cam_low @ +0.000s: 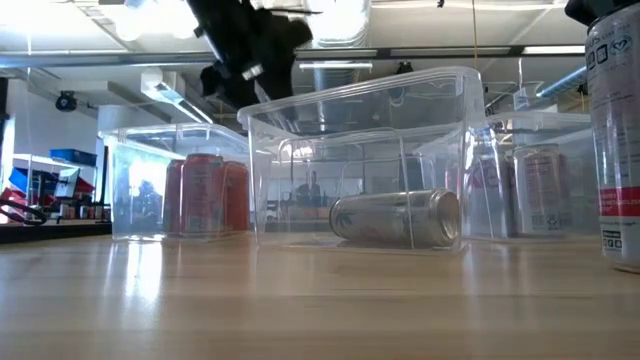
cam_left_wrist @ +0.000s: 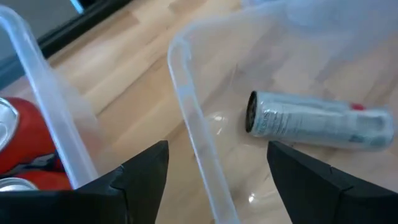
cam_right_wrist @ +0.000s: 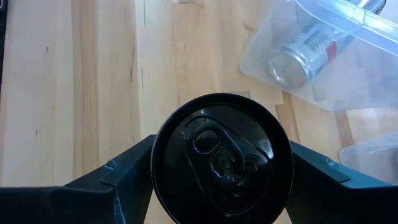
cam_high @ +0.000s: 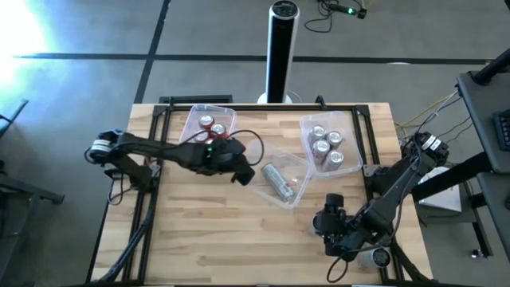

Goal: Sort soda cans
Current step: Remove the white-pink soda can from the middle transparent bin, then adjust the middle transparent bin on the table

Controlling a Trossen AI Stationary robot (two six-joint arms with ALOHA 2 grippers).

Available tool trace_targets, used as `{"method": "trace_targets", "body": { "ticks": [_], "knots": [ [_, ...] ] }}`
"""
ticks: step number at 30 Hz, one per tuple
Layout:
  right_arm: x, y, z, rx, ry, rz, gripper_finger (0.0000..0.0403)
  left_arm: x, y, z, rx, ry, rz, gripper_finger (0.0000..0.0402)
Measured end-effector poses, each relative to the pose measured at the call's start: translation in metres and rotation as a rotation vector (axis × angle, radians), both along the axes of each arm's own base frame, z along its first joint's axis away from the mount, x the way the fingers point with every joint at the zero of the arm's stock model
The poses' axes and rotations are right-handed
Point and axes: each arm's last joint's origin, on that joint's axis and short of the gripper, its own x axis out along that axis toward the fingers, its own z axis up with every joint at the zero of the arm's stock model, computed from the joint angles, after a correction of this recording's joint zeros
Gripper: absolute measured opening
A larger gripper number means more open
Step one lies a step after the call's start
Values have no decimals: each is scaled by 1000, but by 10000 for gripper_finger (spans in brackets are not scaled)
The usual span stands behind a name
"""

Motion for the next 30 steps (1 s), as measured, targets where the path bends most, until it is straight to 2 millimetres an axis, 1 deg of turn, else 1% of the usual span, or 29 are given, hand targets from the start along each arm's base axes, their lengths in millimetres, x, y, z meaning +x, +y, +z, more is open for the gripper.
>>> {"method": "trace_targets", "body": {
  "ticks": [2,6,10,12,15,18,21,22,23,27,30],
  "knots": [
    [-2,1,-1,-1,3,6,274,7,4,-5,-10,43,7,257],
    [-5,3,-1,-4,4,17,279,13,9,-14,-7,146,44,249],
    [-5,5,2,-14,-1,28,302,20,10,-24,3,187,29,232],
    [-4,6,7,-11,-4,40,318,24,10,-27,9,205,8,215],
    [-1,9,16,1,-25,61,340,29,9,-33,1,232,-12,169],
    [0,11,27,2,-36,80,357,34,8,-33,4,244,-30,105],
    [-1,12,37,-3,-35,85,364,38,5,-31,-5,231,-31,37],
    [-1,12,40,-3,-35,85,365,39,3,-29,-16,220,-36,23],
    [-1,12,44,-4,-34,86,365,38,0,-26,-23,210,-46,16],
    [-2,13,57,-14,-40,104,365,31,-10,-16,-28,215,-83,25],
    [-2,16,66,-3,-58,123,365,27,-17,-10,-33,211,-91,20]
  ]
}}
